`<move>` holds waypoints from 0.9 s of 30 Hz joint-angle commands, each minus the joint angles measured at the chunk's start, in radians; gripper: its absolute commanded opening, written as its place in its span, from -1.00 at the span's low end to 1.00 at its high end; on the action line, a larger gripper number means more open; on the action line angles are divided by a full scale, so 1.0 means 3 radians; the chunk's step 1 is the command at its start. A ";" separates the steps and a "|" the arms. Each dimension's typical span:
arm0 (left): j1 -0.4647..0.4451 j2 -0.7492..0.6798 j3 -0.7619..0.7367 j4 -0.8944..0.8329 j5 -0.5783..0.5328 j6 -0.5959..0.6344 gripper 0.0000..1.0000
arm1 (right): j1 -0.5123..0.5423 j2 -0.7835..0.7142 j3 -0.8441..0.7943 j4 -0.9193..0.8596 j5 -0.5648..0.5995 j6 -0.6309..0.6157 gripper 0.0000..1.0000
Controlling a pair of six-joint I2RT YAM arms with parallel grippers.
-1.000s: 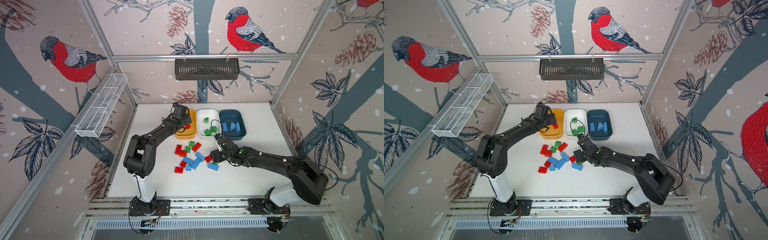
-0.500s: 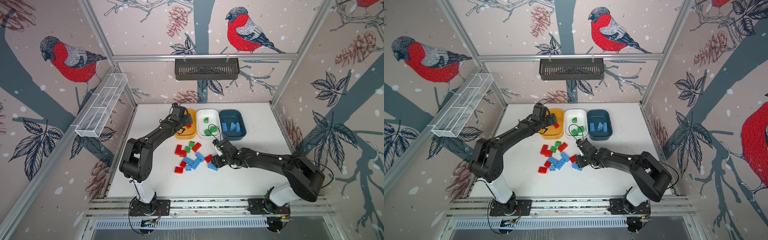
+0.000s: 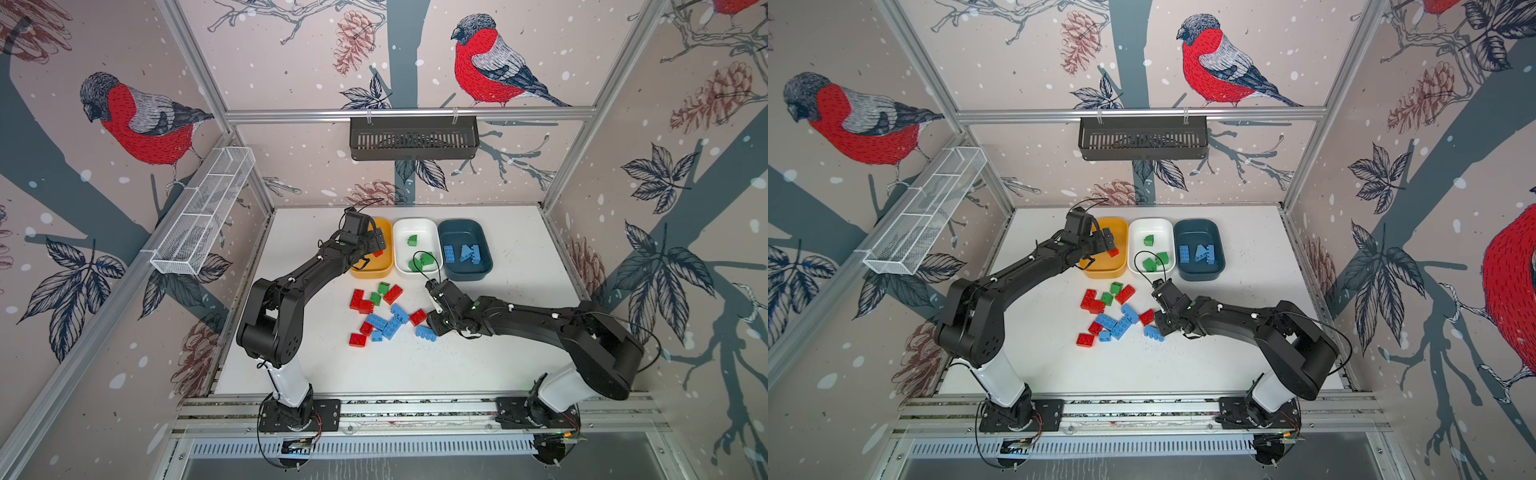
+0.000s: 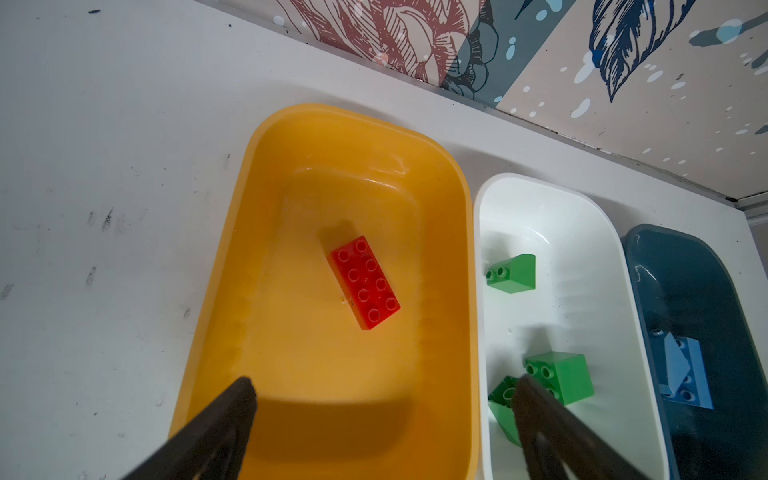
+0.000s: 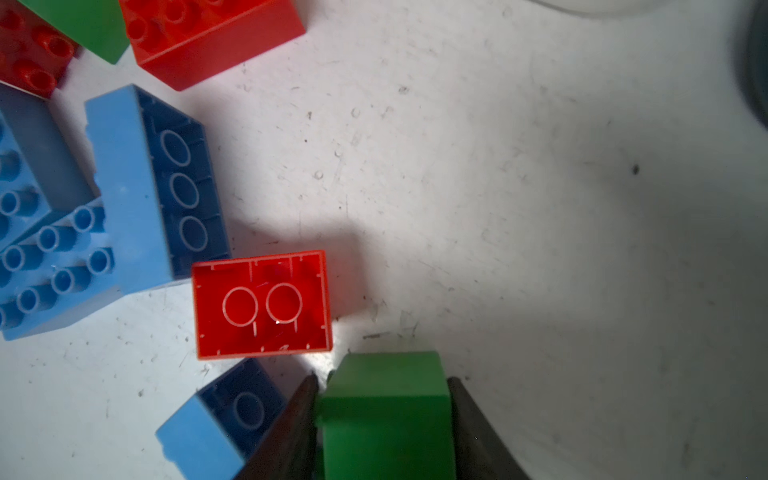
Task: Sort the legos into containers by color
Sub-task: 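Grasp a green brick with the right gripper and carry it to the white tub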
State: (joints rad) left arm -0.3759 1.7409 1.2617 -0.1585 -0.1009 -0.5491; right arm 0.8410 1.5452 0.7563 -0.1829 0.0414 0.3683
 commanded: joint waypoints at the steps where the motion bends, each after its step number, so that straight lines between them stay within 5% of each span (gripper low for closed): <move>1: 0.0006 -0.0080 -0.0048 0.0146 0.0116 0.0044 0.93 | -0.0005 -0.0091 -0.0040 0.0038 0.0100 0.0032 -0.15; 14: 0.0006 -0.0587 -0.0495 -0.0154 -0.0096 0.0057 0.93 | -0.0150 -0.0407 0.0139 0.0469 0.0016 -0.0121 -0.28; 27: 0.0003 -0.0980 -0.0862 -0.0497 -0.0351 -0.0070 0.93 | -0.0591 0.0135 0.0881 0.0905 -0.0034 -0.0004 -0.27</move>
State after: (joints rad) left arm -0.3759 1.4631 1.0119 -0.2741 -0.1692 -0.5518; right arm 0.6830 1.5505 0.9791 0.0402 0.0326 0.3473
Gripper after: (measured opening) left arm 0.967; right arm 0.448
